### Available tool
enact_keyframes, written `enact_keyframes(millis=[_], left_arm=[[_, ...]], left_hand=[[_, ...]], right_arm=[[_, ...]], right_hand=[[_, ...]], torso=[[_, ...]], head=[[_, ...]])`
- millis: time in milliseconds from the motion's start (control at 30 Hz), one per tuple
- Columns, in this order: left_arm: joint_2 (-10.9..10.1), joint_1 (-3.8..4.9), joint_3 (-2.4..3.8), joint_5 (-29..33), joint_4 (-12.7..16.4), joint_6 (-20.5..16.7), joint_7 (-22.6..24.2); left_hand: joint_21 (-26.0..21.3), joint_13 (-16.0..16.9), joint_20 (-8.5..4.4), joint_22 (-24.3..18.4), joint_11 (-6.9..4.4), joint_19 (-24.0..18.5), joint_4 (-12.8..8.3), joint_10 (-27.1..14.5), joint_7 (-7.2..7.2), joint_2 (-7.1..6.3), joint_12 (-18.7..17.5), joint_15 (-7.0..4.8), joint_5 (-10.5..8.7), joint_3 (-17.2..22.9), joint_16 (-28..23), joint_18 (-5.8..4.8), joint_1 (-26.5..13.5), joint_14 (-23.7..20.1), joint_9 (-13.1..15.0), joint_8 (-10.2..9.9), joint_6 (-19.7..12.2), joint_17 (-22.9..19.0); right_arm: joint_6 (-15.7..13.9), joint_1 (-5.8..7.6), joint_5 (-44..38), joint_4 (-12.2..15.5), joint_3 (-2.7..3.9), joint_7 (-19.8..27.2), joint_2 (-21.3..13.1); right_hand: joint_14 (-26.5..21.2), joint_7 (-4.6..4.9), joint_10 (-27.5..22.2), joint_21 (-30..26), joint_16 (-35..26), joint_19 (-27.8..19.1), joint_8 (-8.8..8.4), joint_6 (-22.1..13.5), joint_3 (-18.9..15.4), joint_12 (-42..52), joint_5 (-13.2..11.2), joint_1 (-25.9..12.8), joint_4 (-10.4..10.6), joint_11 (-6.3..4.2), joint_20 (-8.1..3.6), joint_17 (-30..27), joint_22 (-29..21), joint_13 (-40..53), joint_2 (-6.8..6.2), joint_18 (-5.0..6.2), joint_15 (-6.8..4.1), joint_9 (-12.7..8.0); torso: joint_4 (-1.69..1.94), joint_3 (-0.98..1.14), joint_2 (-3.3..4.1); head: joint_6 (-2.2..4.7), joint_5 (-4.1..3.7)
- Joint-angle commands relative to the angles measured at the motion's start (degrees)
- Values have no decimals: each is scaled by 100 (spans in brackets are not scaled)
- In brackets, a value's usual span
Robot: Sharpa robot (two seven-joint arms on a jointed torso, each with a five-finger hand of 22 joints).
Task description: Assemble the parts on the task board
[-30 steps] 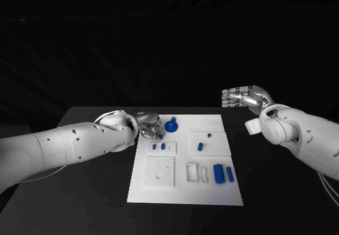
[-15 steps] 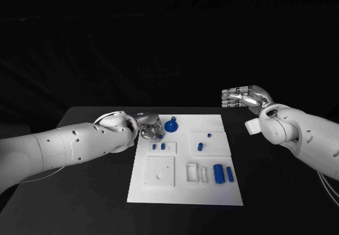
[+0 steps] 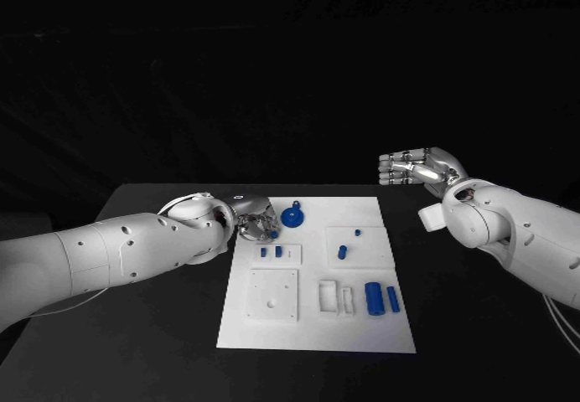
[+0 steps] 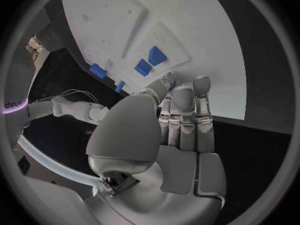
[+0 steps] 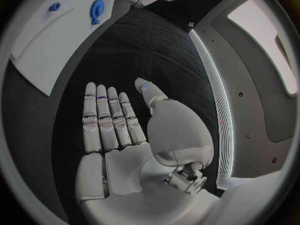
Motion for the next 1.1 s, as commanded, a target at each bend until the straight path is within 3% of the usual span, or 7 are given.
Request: enact_keyframes(millis=[33, 333, 533, 633, 833, 900, 1100], left_arm=[[0, -3, 2, 62, 8, -153, 41], [-20, -2, 4, 107, -56, -271, 33], [-55, -2, 9, 162, -116, -319, 58], [-89, -1, 20, 199, -159, -329, 64], [-191, 2, 40, 284, -253, -322, 71], [-224, 3, 64, 351, -311, -351, 90], [-272, 11, 228, 1272, -500, -745, 311]], left_hand=[[-28, 1, 22, 101, -26, 23, 12, -12, -25, -61, 15, 15, -110, 53, 5, 51, 24, 8, -9, 4, -257, -7], [-44, 2, 20, 104, -15, 33, 74, -20, -91, -114, 16, 16, -81, 72, -11, 47, 116, 18, -13, -1, -642, -16], [-46, 0, 44, 108, 42, 27, 84, -180, -102, -140, 18, 56, -51, 102, -15, 65, 153, 14, -15, -3, -734, -18], [-42, -2, 59, 111, 60, 24, 77, -210, -94, -160, 14, 66, -27, 131, -12, 86, 182, 13, -15, -2, -729, -18], [-13, 0, 81, 119, 74, 14, 36, -218, -69, -165, 16, 80, 1, 223, -5, 122, 233, 9, -8, 6, -590, -18], [6, 1, 84, 123, 74, 5, 4, -206, -17, -143, 17, 81, 16, 284, -6, 133, 256, 3, 0, 27, -405, -20], [-126, 5, 43, 57, 49, -183, -38, 12, 144, -78, 21, 29, 47, 309, -415, 90, 210, -219, 15, 37, 217, -197]], right_arm=[[59, -2, -40, 8, 2, 28, -2], [43, -4, -192, 16, 2, -17, -26], [148, -16, -617, 45, 2, -105, -68], [212, -30, -898, 71, 3, -152, -104], [404, -63, -1602, 128, 3, -271, -188], [470, -83, -1984, 173, 3, -335, -222], [429, -135, -3286, 322, 3, -540, -285]], right_hand=[[-51, 18, -34, -7, -38, -31, -4, 12, -14, -17, 11, -19, 5, 15, 1, -9, -9, -9, -35, 75, 31, 3], [-52, 12, -36, -1, -32, -32, -2, 45, -20, -9, -4, 44, -74, 15, -6, -7, -7, -9, -50, 70, 35, 5], [387, -58, 128, 82, 38, 399, 2, 315, 221, -12, -24, 81, -341, -56, -153, 25, 15, -11, -61, 137, -92, 11], [1049, -131, 473, 347, 290, 1018, 46, 568, 337, 35, -34, 88, -460, -191, -386, 165, 92, 1, -65, 220, -348, 35], [1826, -230, 950, 838, 651, 1847, 22, 867, 285, -56, 67, 171, -578, -377, -800, 563, 287, 3, -117, 143, -693, 38], [2104, -279, 1121, 1128, 913, 2150, 2, 970, 228, -90, 100, 213, -583, -460, -1011, 997, 448, 0, -167, 58, -836, 31], [2254, -359, 1321, 2091, 2207, 2633, -10, 1107, 537, -86, 91, 215, -598, -552, -1297, 2888, 1088, 11, -290, -4, -1058, 31]], torso=[[-2, 1, 1], [-3, 1, 0], [-5, 2, 1], [-7, 3, -1], [-3, 7, -3], [-3, 5, -3], [-10, 3, -6]], head=[[-25, -3], [1, -10], [-2, -47], [2, -48], [20, -61], [36, -100], [81, -174]])
